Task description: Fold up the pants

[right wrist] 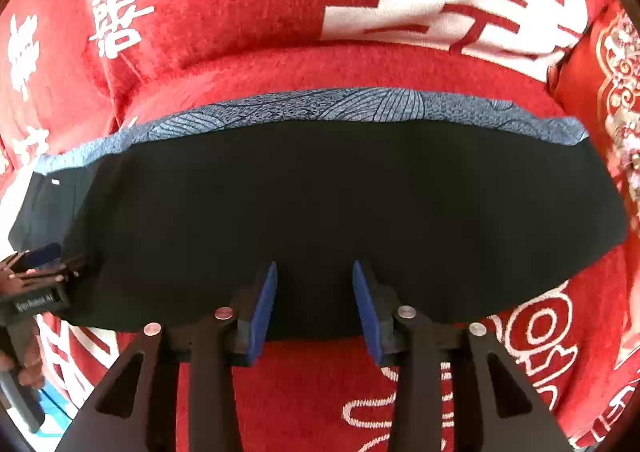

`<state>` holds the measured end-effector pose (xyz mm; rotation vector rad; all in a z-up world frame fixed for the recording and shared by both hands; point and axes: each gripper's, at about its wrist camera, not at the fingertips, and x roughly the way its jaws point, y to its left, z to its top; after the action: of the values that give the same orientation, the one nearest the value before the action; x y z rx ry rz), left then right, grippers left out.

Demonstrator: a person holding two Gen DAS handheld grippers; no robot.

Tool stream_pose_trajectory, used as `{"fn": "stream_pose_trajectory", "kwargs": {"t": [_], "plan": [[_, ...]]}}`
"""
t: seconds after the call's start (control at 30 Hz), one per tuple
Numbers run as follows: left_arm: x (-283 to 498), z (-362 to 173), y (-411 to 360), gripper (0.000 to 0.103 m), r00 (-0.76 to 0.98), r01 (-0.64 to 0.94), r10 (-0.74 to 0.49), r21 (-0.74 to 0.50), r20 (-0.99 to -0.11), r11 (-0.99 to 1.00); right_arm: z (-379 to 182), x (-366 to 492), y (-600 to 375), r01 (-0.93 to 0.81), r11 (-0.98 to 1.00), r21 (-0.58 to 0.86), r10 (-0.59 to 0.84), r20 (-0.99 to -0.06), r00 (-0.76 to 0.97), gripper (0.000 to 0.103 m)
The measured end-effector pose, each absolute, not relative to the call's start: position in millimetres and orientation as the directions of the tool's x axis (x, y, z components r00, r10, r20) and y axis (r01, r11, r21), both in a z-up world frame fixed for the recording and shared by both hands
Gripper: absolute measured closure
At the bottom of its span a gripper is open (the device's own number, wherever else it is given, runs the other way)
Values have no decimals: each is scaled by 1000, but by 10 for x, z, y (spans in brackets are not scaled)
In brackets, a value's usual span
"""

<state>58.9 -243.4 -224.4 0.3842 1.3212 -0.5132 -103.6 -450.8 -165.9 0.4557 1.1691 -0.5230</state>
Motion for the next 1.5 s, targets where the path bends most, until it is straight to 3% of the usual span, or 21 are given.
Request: {"fn": "stream_pose_trajectory", "kwargs": {"t": [0.37,0.93,1.17,1.5], "plan": [[556,-2079,-2691,0,212,624,-23,117,-977,773,-1626,-1360,-4632,643,739,203,-29,-943,331,54],[-311,-1746,-4259,0,143,757,-194,-18,-971,653,-1625,-2728,-5651,850,353,390,-6,-908,419,51],[-619,-1821,-4658,0,132,789,-162,4,-978,615,-1666,-2925,-5776,852,306,424,5,-896,444,43],[-695,-1929,-4748,0,136,784,-108,41,-985,619,-1656,-3042,-5951,848,268,457,-8,-880,476,42]]}}
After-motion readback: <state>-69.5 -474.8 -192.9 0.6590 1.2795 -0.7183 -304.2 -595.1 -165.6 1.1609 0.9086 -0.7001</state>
